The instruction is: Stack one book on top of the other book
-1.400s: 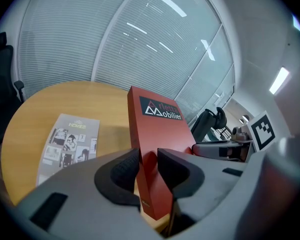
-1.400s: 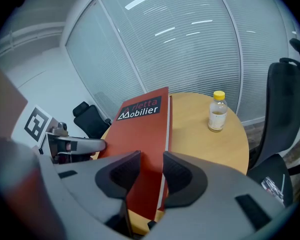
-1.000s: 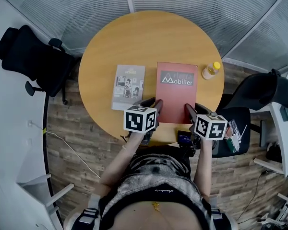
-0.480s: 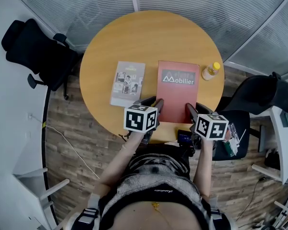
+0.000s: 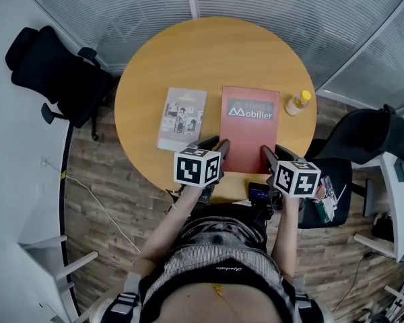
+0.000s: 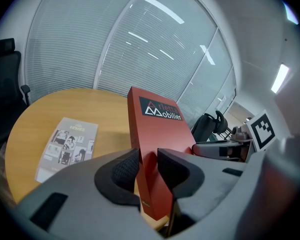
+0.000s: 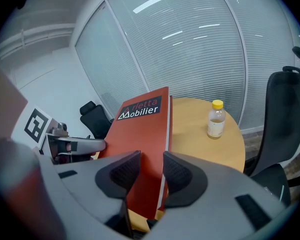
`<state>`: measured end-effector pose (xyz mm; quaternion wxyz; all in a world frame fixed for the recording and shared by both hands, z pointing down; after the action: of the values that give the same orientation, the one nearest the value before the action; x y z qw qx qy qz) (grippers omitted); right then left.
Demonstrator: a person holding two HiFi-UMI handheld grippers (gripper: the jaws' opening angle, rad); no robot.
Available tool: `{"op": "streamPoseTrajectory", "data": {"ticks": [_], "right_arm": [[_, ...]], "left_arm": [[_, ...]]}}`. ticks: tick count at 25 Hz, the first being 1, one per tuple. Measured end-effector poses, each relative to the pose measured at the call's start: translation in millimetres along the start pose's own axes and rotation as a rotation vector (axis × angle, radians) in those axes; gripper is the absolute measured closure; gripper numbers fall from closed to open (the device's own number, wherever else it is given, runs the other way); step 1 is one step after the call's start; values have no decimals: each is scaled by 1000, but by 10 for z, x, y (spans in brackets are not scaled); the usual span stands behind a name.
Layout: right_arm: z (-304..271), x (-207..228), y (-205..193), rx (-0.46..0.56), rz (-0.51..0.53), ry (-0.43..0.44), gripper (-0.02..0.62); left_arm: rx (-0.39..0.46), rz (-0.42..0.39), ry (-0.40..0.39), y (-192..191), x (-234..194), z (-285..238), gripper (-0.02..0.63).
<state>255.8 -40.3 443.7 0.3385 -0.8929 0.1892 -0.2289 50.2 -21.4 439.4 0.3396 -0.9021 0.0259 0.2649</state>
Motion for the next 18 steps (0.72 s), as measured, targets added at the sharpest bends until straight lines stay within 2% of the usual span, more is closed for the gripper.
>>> {"op": "streamPoseTrajectory", "data": {"ticks": [18], "right_arm": [[-477, -847, 145, -4, -30, -43, 443]], "left_arm": [[-22, -7, -48, 237, -864, 430, 499]]}}
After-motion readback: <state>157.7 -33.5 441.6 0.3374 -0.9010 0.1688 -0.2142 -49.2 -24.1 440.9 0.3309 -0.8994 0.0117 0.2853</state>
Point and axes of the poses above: the fingertips, and each gripper's own axes: z backward along the fingers, x to its right, y out of its top, the point moved 7 cm from there along z, backward along the fingers, and after that the axes turned 7 degrees about z, right-handed, at the moved point
